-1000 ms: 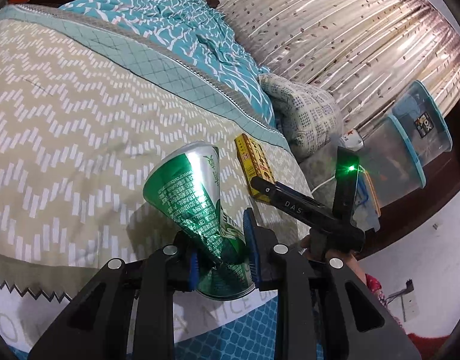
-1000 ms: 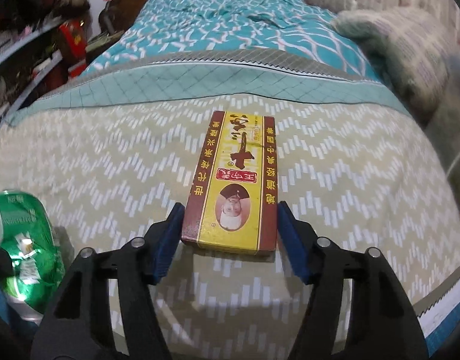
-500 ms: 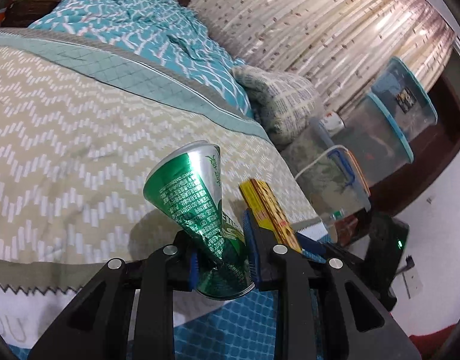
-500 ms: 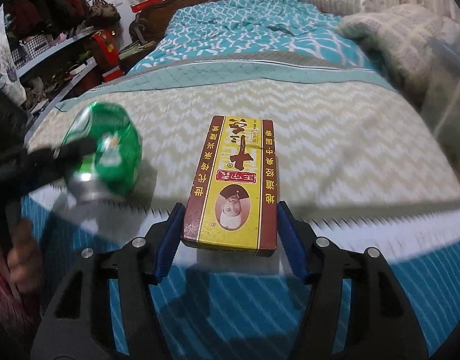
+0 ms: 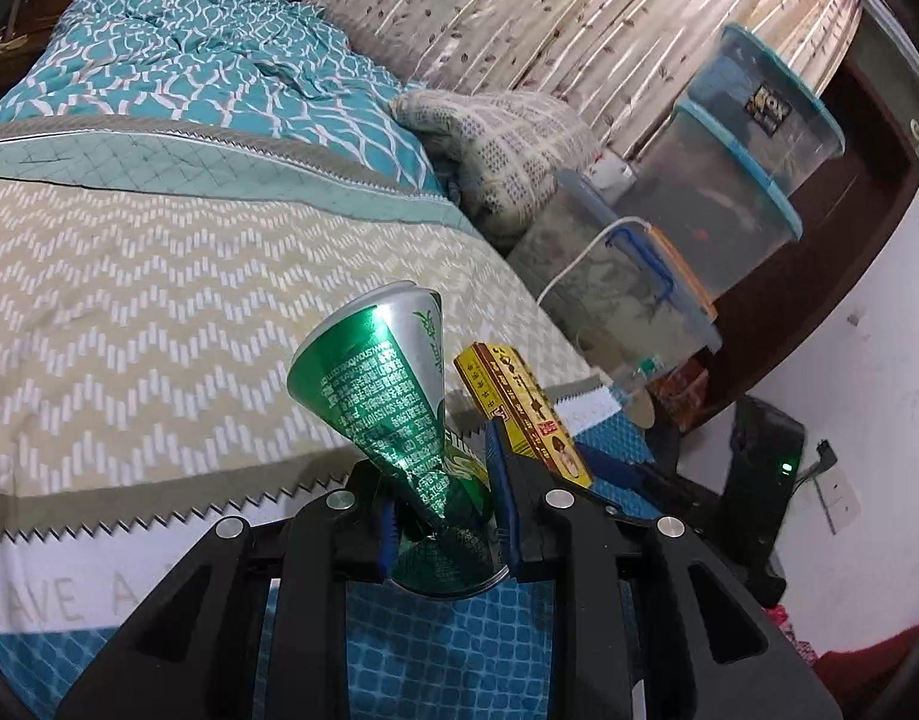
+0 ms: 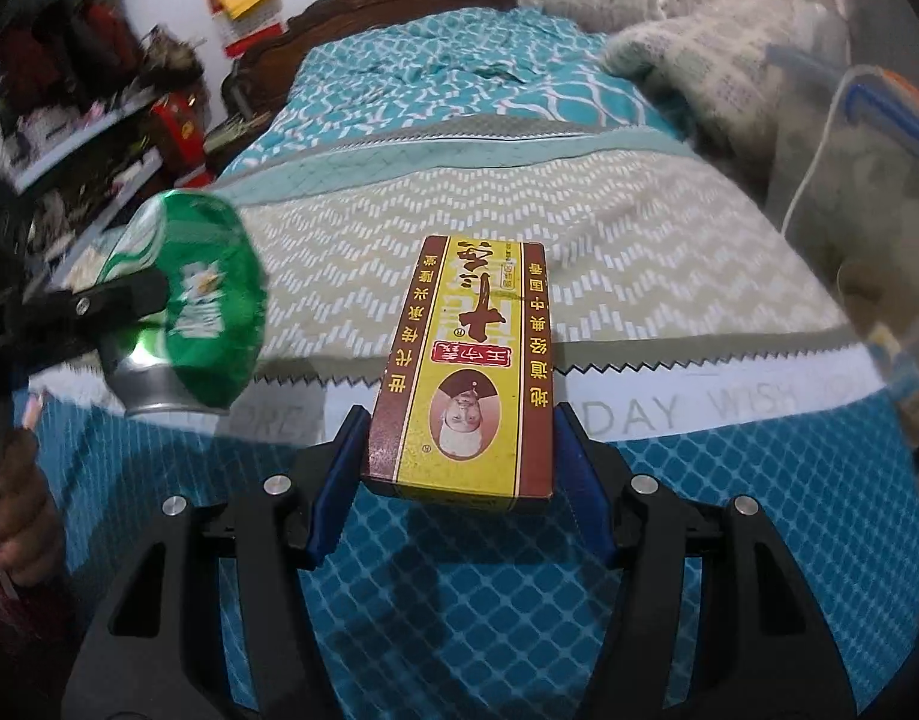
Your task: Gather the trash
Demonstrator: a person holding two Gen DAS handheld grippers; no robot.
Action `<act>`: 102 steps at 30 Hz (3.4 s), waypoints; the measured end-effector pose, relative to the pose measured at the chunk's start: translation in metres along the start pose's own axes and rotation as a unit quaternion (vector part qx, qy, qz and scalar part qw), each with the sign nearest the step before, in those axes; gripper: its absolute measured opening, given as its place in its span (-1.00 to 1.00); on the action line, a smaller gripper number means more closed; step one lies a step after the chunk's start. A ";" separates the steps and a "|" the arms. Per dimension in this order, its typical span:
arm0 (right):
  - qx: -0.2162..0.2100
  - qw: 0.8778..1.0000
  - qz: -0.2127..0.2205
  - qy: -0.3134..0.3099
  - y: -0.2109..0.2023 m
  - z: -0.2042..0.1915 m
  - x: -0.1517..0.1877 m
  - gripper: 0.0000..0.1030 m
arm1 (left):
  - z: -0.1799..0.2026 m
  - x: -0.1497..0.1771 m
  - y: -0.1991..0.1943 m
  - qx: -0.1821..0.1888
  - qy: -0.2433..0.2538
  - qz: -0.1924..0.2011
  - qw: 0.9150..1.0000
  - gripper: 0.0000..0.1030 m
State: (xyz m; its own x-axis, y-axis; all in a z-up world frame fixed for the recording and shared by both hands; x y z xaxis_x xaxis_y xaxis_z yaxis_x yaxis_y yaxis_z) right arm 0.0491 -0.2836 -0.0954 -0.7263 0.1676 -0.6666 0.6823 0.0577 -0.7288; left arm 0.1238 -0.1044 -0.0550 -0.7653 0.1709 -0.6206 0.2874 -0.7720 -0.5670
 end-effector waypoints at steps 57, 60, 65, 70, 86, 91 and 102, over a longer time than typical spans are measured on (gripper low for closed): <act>0.127 0.955 0.117 0.241 -0.076 0.378 -0.001 0.20 | 0.300 -0.046 0.387 0.030 0.202 -0.220 0.954 -0.54; 0.134 0.960 0.113 0.220 -0.066 0.381 -0.008 0.20 | 0.295 -0.040 0.410 0.016 0.187 -0.233 0.954 -0.18; 0.106 0.963 0.098 0.228 -0.049 0.385 -0.003 0.35 | 0.290 -0.030 0.430 -0.013 0.181 -0.241 0.953 0.52; 0.100 0.954 0.126 0.253 -0.063 0.387 0.007 0.35 | 0.288 -0.033 0.414 -0.016 0.195 -0.218 0.956 0.52; 0.049 0.948 0.140 0.283 -0.100 0.333 0.020 0.29 | 0.252 -0.019 0.291 -0.066 0.237 -0.116 0.962 0.60; 0.050 0.943 0.146 0.293 -0.103 0.301 0.026 0.43 | 0.237 -0.015 0.246 -0.099 0.250 -0.066 0.961 0.82; 0.050 0.923 0.163 0.345 -0.117 0.260 0.042 0.60 | 0.211 -0.005 0.175 -0.142 0.253 -0.043 0.956 0.83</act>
State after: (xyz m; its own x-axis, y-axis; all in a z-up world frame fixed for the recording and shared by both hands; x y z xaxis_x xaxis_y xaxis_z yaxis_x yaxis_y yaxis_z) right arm -0.0827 -0.5389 -0.0786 -0.2351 0.7482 -0.6204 0.8184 -0.1919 -0.5416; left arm 0.0560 -0.3694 -0.0371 -0.4369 0.5566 -0.7067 0.4352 -0.5567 -0.7075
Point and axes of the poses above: each gripper's, at about its wrist camera, not at the fingertips, and y roughly the way its jaws point, z to its right, x to its underside, the point moved 6 cm from there along y, roughly the way its jaws point, and after that the axes turned 1 degree about z, right-handed, at the moved point
